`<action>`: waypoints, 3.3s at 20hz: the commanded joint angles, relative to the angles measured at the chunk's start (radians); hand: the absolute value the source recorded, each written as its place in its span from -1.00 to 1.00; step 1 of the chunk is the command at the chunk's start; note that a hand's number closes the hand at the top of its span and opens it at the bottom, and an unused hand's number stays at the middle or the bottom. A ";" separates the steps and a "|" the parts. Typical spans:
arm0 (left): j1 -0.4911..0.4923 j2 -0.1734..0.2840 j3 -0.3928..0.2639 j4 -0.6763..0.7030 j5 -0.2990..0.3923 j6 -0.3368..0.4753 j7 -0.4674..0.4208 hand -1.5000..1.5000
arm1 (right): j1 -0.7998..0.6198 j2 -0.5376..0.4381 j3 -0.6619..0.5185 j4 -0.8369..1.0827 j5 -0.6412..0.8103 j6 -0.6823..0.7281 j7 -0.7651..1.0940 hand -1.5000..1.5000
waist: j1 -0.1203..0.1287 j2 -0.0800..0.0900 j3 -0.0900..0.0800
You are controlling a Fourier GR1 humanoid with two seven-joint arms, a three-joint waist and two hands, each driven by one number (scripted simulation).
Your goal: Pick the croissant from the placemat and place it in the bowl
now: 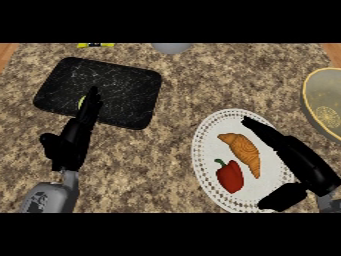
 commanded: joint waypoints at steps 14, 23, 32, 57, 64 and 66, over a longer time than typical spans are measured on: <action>-0.018 -0.063 0.032 -0.002 -0.072 -0.033 0.010 0.00 | -0.032 0.106 -0.176 0.174 -0.055 0.181 -0.129 -1.00 | 0.000 0.001 0.000; -0.026 -0.041 0.095 -0.053 -0.063 -0.099 0.081 0.00 | -0.050 0.220 -0.177 0.305 0.076 0.118 -0.222 -1.00 | 0.002 0.000 0.000; -0.029 -0.088 0.100 0.024 -0.082 -0.077 0.008 0.00 | -0.095 0.241 -0.150 0.461 0.289 -0.056 -0.238 -1.00 | 0.003 0.001 0.000; 0.017 -0.096 0.109 -0.033 -0.101 -0.099 0.048 0.00 | 0.026 0.228 -0.153 0.393 0.261 0.083 -0.503 1.00 | -0.024 -0.005 -0.001; 0.046 -0.087 0.129 -0.041 -0.106 -0.087 0.014 0.00 | 0.290 0.152 -0.314 0.061 -0.054 0.245 -0.615 1.00 | -0.053 -0.010 -0.003; 0.042 -0.099 0.108 -0.084 -0.098 -0.093 0.066 0.00 | 0.371 0.150 -0.345 -0.056 -0.088 0.222 -0.647 1.00 | -0.046 -0.011 -0.002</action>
